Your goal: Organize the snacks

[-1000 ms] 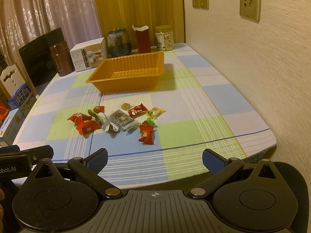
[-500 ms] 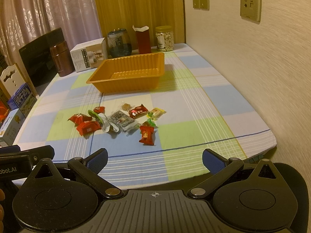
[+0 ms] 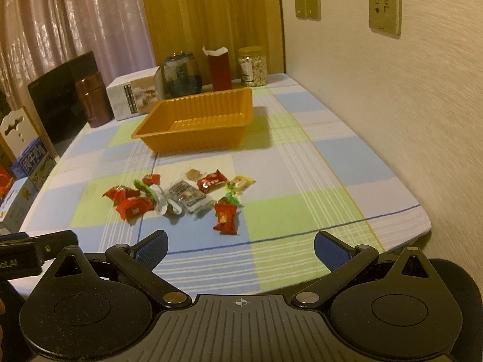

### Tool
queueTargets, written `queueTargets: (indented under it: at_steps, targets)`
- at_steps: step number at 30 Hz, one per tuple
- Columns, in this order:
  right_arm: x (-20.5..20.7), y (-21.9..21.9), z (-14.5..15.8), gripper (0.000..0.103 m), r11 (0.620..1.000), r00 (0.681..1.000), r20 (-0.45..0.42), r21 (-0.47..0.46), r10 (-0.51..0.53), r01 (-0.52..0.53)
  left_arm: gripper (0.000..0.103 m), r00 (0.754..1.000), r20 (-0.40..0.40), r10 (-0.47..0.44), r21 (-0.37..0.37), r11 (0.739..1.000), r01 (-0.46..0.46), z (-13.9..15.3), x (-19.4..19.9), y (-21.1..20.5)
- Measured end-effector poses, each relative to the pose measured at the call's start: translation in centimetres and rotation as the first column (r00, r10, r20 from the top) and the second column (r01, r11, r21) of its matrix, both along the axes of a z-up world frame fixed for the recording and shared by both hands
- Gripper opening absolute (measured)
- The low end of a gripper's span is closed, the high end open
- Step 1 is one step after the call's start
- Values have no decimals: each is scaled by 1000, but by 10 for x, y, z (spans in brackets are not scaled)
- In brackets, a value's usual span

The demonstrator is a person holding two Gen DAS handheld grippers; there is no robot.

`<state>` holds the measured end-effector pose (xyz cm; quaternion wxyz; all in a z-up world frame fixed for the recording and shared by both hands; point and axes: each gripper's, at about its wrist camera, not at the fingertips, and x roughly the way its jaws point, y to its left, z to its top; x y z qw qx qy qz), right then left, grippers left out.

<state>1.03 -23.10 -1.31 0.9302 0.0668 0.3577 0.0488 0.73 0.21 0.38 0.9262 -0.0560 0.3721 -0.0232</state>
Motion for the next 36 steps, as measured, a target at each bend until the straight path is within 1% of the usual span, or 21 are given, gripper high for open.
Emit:
queueTargets:
  at_steps: [3, 6, 11, 13, 15, 17, 18, 19, 22, 24, 25, 27, 31, 33, 36]
  targets:
    - [7, 0, -7, 102, 1000, 1000, -1, -6, 0, 0, 103, 1000, -9, 7, -10, 1000, -7, -5, 7, 6]
    - [13, 1, -20, 102, 1000, 1000, -4, -5, 3, -3, 103, 1000, -16, 14, -12, 1000, -14, -12, 16, 14]
    - [26, 4, -35, 102, 1000, 1000, -8, -1, 16, -16, 102, 999, -34, 27, -29, 999, -28, -27, 34, 24]
    - [33, 6, -41, 101, 1000, 1000, -7, -2, 23, -23, 102, 999, -37, 20, -28, 999, -21, -34, 42, 26]
    - [40, 8, -47, 90, 999, 999, -9, -6, 32, -32, 102, 999, -46, 11, -22, 1000, -12, -42, 51, 27]
    - [51, 10, -54, 88, 999, 999, -21, -5, 36, -36, 100, 999, -53, -1, -18, 1000, 0, -49, 62, 29]
    - [56, 10, -58, 86, 999, 999, -26, -3, 39, -39, 96, 998, -56, -5, -13, 1000, 4, -52, 67, 30]
    - [61, 10, -62, 86, 999, 999, -28, -2, 40, -40, 94, 998, -60, -12, -11, 1000, 11, -56, 74, 31]
    - [77, 14, -75, 77, 999, 998, -41, 8, 51, -50, 93, 996, -75, -39, 3, 999, 39, -66, 93, 33]
    - [86, 17, -82, 69, 998, 997, -52, 11, 64, -63, 91, 995, -80, -57, 12, 998, 58, -72, 105, 34]
    - [91, 19, -85, 68, 998, 996, -58, 9, 68, -68, 91, 994, -84, -65, 15, 998, 66, -76, 111, 35]
    - [99, 23, -92, 62, 997, 995, -70, 7, 73, -72, 90, 992, -89, -85, 31, 996, 88, -83, 121, 35]
    - [112, 28, -103, 55, 997, 993, -95, -10, 70, -71, 84, 987, -87, -135, 50, 989, 140, -97, 140, 38]
    - [116, 29, -107, 48, 998, 992, -105, -8, 68, -69, 81, 985, -81, -154, 56, 986, 159, -101, 148, 40]
    - [121, 31, -112, 45, 998, 992, -111, -13, 66, -68, 75, 979, -81, -189, 52, 980, 194, -108, 158, 43]
